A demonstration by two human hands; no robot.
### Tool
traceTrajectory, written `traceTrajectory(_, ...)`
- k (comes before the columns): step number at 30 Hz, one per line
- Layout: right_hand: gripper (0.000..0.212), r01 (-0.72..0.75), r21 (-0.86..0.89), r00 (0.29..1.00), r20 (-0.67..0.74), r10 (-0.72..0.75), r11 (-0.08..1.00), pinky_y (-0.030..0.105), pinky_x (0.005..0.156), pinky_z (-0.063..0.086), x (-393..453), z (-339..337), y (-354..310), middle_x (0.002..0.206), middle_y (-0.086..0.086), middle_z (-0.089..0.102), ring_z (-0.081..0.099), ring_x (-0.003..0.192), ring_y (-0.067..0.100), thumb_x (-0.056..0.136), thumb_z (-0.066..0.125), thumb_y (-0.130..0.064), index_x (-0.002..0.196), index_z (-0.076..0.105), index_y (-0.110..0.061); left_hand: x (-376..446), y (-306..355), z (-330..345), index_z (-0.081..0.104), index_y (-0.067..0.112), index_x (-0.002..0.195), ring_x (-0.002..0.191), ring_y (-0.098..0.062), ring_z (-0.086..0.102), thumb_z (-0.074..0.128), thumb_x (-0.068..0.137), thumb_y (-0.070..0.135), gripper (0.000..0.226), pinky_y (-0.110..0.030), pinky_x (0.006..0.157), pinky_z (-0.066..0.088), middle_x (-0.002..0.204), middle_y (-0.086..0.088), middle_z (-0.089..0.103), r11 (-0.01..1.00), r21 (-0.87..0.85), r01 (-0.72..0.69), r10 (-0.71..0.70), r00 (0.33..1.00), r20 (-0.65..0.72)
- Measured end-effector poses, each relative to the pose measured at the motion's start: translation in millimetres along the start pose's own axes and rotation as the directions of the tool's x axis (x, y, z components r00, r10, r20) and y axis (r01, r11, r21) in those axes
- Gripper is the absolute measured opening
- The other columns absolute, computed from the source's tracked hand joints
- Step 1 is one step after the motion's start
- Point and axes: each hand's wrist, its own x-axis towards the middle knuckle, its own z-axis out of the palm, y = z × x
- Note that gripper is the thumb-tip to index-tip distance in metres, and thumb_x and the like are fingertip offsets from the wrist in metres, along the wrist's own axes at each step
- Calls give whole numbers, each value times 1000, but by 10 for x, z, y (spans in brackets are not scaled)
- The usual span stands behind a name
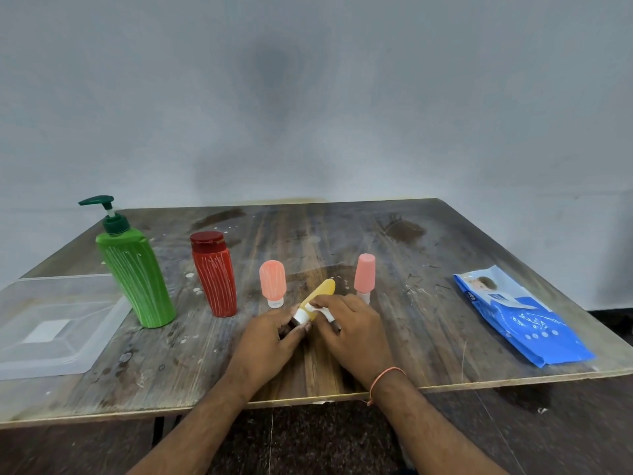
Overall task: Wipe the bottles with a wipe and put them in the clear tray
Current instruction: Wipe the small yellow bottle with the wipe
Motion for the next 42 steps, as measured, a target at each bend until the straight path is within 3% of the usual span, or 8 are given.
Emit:
traceTrajectory(4, 22, -11, 64, 998, 62, 7, 998, 24, 80, 57, -13, -23, -14, 105, -9, 75, 67, 93, 8, 91, 79, -19, 113, 76, -24, 6, -58, -8, 73, 36, 118, 81, -10, 65, 62, 100, 48, 25, -41, 74, 55, 85, 11, 72, 997, -67, 26, -23, 999, 47)
traceTrajectory(10, 26, -116, 68, 993, -5, 116, 991, 15, 89, 54, 7, -39, -6, 114, -10, 76, 68, 101, 5, 95, 76, -16, 119, 75, -24, 11, -23, -31, 63, 40, 140, 97, 4, 66, 63, 103, 40, 37, -26, 85, 56, 102, 22, 75, 989, -130, 64, -55, 996, 70)
traceTrajectory(15, 21, 4, 110, 999, 40, -8, 994, 18, 83, 56, 16, -50, -31, 106, -10, 76, 69, 95, 5, 91, 77, -11, 110, 77, -20, 13, -21, -40, 64, 53, 114, 94, -6, 71, 61, 105, 30, 25, -33, 85, 59, 100, 22, 75, 968, -237, 87, -71, 995, 73)
traceTrajectory(20, 25, -100, 57, 994, -36, 102, 993, 21, 88, 58, 13, -44, -7, 115, -10, 76, 68, 103, 4, 95, 76, -11, 117, 75, -23, 7, 10, -39, 64, 41, 112, 85, 0, 68, 55, 108, 33, 13, -12, 71, 46, 90, 28, 71, 964, -237, 120, -102, 991, 85)
traceTrajectory(24, 24, -33, 107, 999, -14, 35, 994, 11, 89, 51, 22, -77, -36, 113, -11, 75, 67, 102, 2, 95, 76, -8, 115, 76, -22, 7, 30, -47, 63, 38, 108, 78, 1, 66, 52, 109, 35, 12, -10, 65, 44, 82, 25, 70, 969, -217, 119, -103, 991, 82)
traceTrajectory(27, 21, 19, 120, 1000, 2, -19, 993, 18, 85, 56, 16, -78, -47, 107, -10, 75, 69, 98, 4, 91, 78, -7, 109, 77, -19, 0, 22, -49, 63, 38, 108, 77, -2, 67, 52, 109, 35, 12, -12, 64, 46, 82, 16, 70, 966, -234, 113, -94, 991, 90)
traceTrajectory(33, 24, 25, 115, 999, -40, -21, 993, 12, 89, 51, 24, -75, -48, 109, -10, 75, 67, 101, 1, 92, 77, -3, 111, 76, -18, -5, -5, -36, 64, 33, 102, 74, -6, 65, 45, 110, 40, 22, -15, 64, 47, 80, 9, 69, 968, -230, 103, -80, 991, 107)
traceTrajectory(42, 17, 99, 115, 995, 0, -100, 988, 34, 82, 60, -1, -23, -31, 111, -6, 74, 71, 99, 14, 98, 72, -8, 113, 75, -17, 9, -17, 27, 60, 33, 103, 79, -10, 65, 43, 111, 39, 20, -21, 66, 50, 81, 6, 67, 972, -207, 108, -91, 992, 92)
